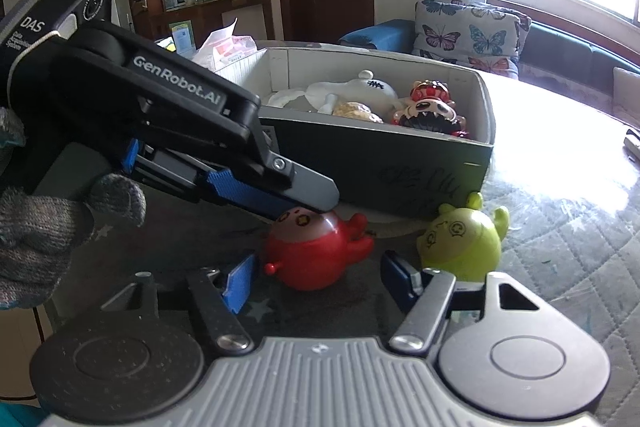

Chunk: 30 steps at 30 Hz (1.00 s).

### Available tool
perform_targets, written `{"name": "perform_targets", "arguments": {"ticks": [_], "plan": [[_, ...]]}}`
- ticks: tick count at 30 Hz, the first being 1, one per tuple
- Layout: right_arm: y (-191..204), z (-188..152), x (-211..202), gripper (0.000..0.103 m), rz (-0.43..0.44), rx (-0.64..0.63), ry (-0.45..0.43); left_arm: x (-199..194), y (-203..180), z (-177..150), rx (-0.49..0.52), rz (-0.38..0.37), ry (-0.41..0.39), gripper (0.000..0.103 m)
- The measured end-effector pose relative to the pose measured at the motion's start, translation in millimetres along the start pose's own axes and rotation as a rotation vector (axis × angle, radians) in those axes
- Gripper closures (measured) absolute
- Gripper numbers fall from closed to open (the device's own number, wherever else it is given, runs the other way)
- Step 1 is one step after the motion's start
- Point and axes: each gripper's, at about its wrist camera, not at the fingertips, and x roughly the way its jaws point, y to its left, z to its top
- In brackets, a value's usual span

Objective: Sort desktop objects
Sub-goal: 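Lower the right gripper onto the red round toy and close on it, then lift the red toy into the shoebox and open the right gripper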

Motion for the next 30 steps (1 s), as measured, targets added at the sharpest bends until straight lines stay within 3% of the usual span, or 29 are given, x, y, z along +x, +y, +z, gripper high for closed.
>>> {"name": "perform_targets", "arguments": {"ticks": [7, 12, 18, 25, 30], "plan": [[1, 1, 6, 0.042, 0.004, 0.02, 0.007, 5, 0, 0, -0.006, -0.009, 0.006, 0.064], [1, 0, 8, 0.054, 0.012, 0.033, 0.028, 3, 4, -2, -0.037, -0.025, 0.017, 0.064], [8, 3, -4, 0.054, 0.002, 0.0, 0.016, -8, -4, -5, -0.028, -0.04, 0.01, 0.065], [16, 37, -28, 0.054, -0.018, -0.075, -0.076, -43, -30, 12, 0.032, -0.076, -0.101, 0.065], [15, 75, -19, 0.054, 0.0, -0.114, -0.118, -58, -36, 42, 0.045, -0.064, -0.174, 0.065]]}}
